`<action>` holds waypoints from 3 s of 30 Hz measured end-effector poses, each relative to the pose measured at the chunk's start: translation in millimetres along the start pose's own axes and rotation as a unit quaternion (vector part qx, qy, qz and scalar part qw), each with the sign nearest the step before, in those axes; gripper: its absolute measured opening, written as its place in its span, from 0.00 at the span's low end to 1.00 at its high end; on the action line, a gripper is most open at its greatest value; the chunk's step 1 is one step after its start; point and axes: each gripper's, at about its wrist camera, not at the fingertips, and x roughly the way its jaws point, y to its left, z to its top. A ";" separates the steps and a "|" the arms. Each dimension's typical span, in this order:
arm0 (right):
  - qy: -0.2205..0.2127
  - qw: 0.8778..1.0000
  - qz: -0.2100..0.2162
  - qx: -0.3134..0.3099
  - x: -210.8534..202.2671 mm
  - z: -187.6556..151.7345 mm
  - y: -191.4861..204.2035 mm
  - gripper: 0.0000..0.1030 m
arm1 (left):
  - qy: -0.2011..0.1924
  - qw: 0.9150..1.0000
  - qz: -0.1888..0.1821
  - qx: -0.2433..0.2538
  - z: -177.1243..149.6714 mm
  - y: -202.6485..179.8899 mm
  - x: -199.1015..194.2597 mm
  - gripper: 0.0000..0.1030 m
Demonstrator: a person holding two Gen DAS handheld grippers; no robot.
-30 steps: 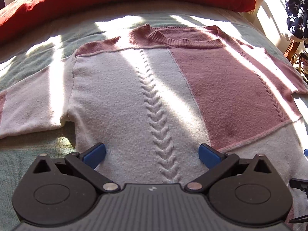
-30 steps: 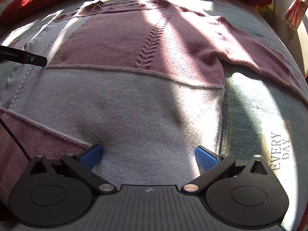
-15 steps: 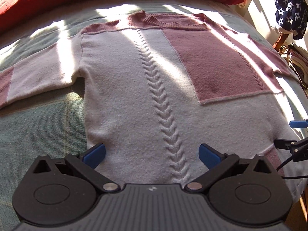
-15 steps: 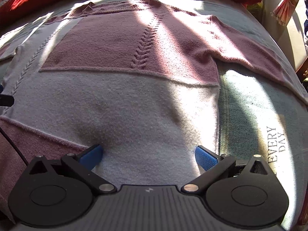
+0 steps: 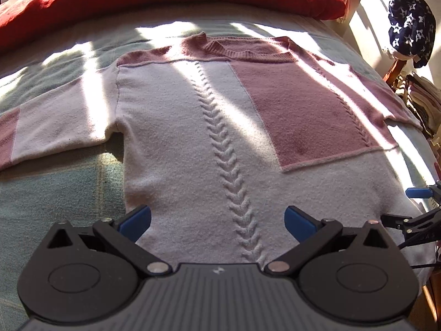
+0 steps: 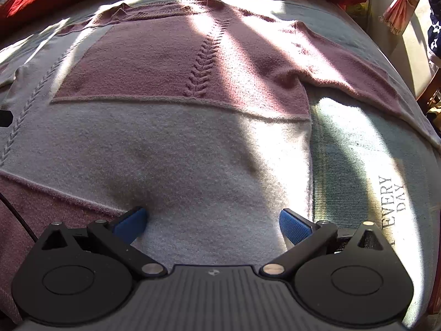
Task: Fold clothes
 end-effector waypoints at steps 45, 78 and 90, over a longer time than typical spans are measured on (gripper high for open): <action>-0.022 0.998 0.049 -0.041 -10.2 -3.0 -10.6 1.00 | 0.100 0.989 -0.108 0.027 -69.1 -98.2 -24.9 0.99; -0.022 0.998 0.057 -0.011 6.8 35.0 10.7 1.00 | -0.040 0.998 0.009 0.049 4.5 -25.7 31.8 0.99; -0.098 0.994 -0.007 -0.048 -28.5 73.1 34.9 1.00 | -0.087 0.994 0.021 0.062 80.5 39.3 7.5 0.99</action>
